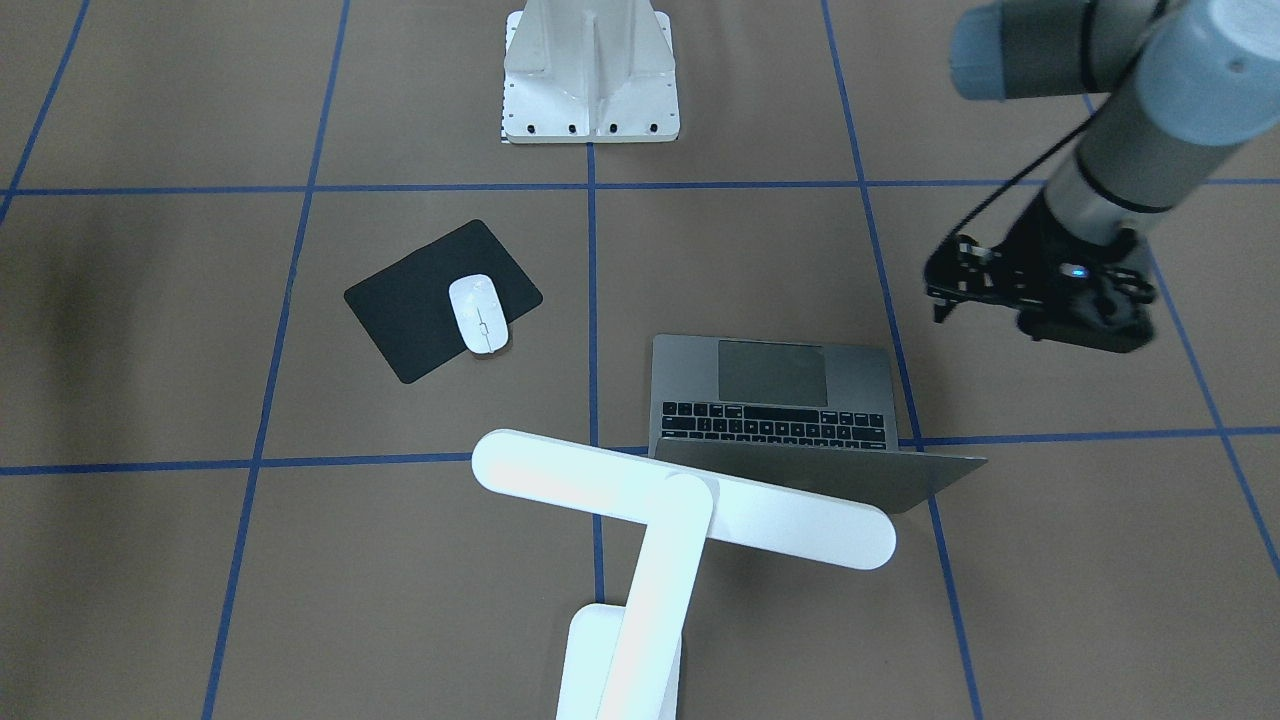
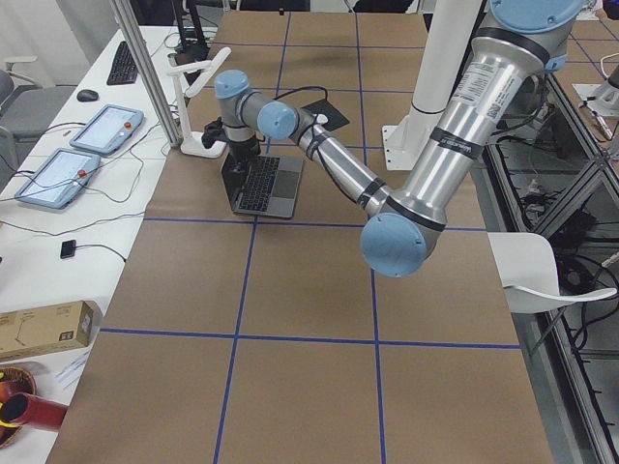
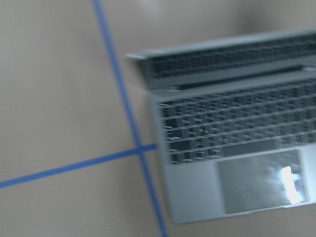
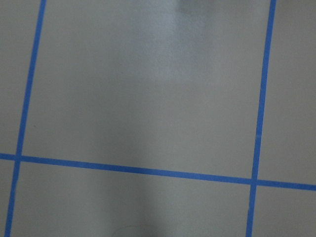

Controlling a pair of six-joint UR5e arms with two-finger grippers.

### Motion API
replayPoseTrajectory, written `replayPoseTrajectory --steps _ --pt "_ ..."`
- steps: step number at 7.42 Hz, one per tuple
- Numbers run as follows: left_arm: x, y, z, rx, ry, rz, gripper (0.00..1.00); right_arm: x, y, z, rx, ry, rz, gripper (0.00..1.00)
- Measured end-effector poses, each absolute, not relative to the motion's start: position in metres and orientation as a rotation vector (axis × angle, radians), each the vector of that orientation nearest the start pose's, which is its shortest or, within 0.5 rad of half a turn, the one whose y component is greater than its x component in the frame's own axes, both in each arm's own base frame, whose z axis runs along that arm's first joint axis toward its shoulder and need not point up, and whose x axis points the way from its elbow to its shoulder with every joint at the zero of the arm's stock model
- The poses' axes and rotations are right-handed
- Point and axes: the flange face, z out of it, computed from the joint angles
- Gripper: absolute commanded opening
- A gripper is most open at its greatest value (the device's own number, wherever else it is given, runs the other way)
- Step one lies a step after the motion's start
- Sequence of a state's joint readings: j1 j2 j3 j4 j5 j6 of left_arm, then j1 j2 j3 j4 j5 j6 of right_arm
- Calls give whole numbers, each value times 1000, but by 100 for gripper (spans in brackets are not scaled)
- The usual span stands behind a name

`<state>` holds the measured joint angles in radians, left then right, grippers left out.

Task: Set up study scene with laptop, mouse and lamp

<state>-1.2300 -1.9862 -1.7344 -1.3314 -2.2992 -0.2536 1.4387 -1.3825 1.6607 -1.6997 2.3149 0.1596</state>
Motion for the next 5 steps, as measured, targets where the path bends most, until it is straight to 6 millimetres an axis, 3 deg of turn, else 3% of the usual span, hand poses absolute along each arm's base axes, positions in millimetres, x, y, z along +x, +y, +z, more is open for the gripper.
replayPoseTrajectory --steps 1,2,3,4,5 --pt "86 -619 431 83 800 206 100 2 -561 542 21 -755 -6 100" --pt "45 -619 491 80 806 211 100 10 -554 550 12 -754 11 100" --pt "19 -601 556 88 808 221 100 16 -548 556 7 -754 22 100" --pt "4 -573 607 101 809 222 100 19 -543 559 4 -754 28 100" --pt "-3 -547 638 106 814 216 100 20 -538 561 1 -753 31 100"
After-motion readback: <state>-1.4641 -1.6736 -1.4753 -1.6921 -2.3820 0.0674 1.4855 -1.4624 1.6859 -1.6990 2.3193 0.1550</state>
